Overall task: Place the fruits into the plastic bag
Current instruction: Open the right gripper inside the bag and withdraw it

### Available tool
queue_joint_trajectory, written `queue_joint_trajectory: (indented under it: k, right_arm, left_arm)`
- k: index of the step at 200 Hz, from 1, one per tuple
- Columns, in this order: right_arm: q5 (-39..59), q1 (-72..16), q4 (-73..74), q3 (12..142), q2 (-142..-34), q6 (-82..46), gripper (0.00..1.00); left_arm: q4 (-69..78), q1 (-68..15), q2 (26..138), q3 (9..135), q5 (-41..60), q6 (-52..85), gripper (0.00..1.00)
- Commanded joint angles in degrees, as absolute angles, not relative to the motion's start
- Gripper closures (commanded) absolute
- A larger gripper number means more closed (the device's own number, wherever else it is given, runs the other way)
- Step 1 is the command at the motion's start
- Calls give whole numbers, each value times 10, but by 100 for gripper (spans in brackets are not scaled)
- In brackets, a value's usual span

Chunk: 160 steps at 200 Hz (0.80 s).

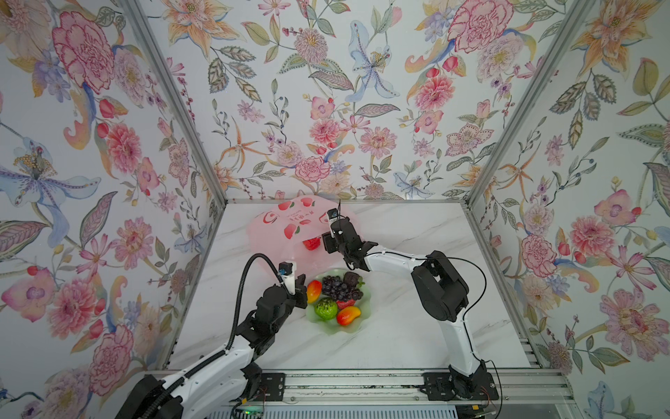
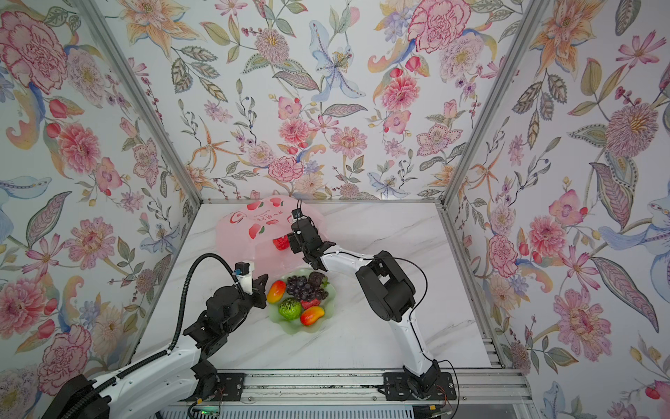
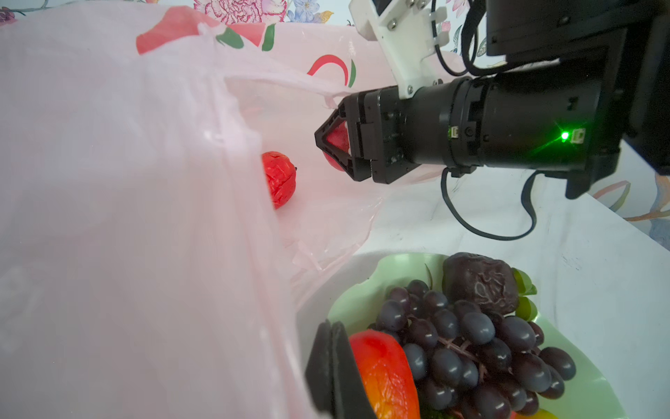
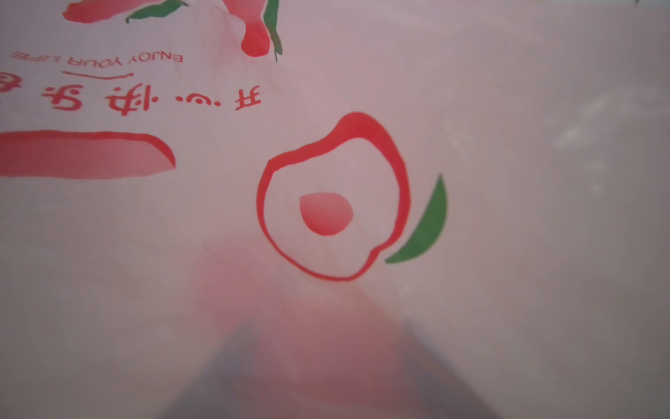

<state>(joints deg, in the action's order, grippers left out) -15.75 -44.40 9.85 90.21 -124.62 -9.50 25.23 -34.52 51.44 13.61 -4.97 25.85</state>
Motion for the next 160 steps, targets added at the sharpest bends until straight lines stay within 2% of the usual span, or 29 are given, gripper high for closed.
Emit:
queue_joint_trajectory:
  k: [1,59,77,89,104,160]
  right_arm:
    - [-150,-440,131,890,-1265,-107,39]
    - [-146,-437,138,887,-1275,-98,34]
    - [-141,-436,130,896,-1278,-97,29]
    - [-139,-435,123,904,-1281,-100,20]
    - [-132,-435,117,912,-1281,-102,14]
    - [-68,-435,69,925,-1261,-129,13]
  left_arm:
    - [251,-352,520,156,-59,245,100]
    - [250,-356,519,156,-62,243,100]
    - [250,-356,518,154,-63,243,100]
    - [250,-356,517,155,-62,243,100]
    - [251,-356,516,154,-62,243,100]
    - [252,-356,517,154,-61,243,100]
